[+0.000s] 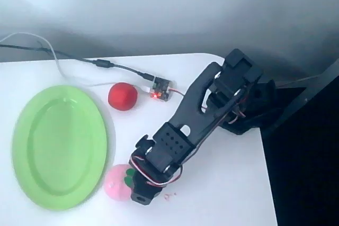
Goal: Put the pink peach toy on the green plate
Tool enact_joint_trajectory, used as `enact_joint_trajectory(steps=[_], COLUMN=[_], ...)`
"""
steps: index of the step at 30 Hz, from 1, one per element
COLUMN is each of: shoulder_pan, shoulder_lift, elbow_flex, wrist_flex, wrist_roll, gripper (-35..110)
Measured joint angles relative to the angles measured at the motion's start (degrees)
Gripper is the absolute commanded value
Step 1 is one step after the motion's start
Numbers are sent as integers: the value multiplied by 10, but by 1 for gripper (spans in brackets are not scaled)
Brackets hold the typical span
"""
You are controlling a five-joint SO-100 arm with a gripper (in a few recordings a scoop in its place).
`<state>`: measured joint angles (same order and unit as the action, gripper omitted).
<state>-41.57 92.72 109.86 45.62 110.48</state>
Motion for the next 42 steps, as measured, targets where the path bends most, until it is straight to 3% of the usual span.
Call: enact_joint_trajectory(steps=[7, 12, 21, 32, 42], shoulder_pan=[0, -11, -12, 0, 62], shoulder_lift=[0, 22, 75, -29, -89], elbow_flex=[0, 10, -21, -165, -187], wrist_flex=[11, 11, 11, 11, 11], wrist_roll=[11, 43, 45, 3, -46], gripper=[3, 29, 41, 40, 37])
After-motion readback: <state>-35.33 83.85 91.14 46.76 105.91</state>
